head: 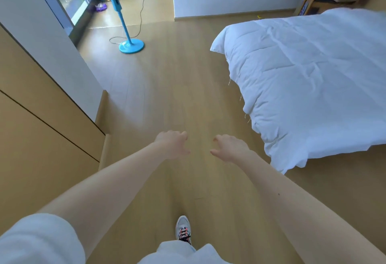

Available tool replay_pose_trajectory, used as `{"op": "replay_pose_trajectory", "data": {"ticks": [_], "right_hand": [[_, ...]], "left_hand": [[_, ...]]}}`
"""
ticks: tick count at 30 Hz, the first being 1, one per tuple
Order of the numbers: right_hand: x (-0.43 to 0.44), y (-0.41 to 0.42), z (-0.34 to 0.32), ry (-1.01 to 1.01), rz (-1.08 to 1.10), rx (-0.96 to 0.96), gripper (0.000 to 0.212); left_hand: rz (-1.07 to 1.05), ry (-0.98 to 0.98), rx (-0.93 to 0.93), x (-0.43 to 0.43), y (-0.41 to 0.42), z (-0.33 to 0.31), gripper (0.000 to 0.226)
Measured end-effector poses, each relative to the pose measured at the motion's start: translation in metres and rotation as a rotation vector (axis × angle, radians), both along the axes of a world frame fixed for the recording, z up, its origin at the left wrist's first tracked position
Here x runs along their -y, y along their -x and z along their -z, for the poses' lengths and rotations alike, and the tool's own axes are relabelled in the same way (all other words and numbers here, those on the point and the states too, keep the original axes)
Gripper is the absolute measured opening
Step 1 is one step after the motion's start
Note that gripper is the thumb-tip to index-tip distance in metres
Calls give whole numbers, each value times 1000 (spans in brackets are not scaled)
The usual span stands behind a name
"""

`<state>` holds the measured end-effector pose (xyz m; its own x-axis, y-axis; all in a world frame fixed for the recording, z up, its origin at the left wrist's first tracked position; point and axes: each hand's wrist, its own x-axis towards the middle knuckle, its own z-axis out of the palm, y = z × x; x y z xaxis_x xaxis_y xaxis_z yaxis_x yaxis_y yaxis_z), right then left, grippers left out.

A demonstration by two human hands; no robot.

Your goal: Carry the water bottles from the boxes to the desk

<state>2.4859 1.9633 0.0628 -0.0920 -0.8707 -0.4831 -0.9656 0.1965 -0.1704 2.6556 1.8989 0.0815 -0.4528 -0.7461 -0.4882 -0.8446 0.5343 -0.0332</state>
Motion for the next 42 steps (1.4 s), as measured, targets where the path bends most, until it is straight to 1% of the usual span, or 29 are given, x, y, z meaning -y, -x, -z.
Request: {"op": "replay_pose_trajectory", "data": {"ticks": [3,7,15,19,25,27,30,35,42], "right_hand": [[53,-13,-2,7,-15,-7,53],[106,-30,-4,-15,-22,-11,54],[184,-32,-3,-30,-17,-30,54],[227,-27,0,-25,-22,-34,56],[309,-23,1,-34,-121,-23,54],[338,-20,0,-49,-151,-10,53],[386,-4,-3,-20,-172,7,53],[458,32,-7,6,-179,29,54],[514,60,2,-19,-191,65,52]], "left_hand": [[-17,-9,-33,48,-10,0,56],[-15,-46,-31,103,-24,3,56],[7,-70,-34,183,-35,22,57],[-27,-59,-21,224,-41,24,57],[-102,-47,-1,290,-38,16,56],[-130,-52,13,314,-34,9,55],[-151,-43,45,356,-20,0,54],[-195,-19,23,420,21,-5,54],[-181,-53,64,469,59,2,53]]}}
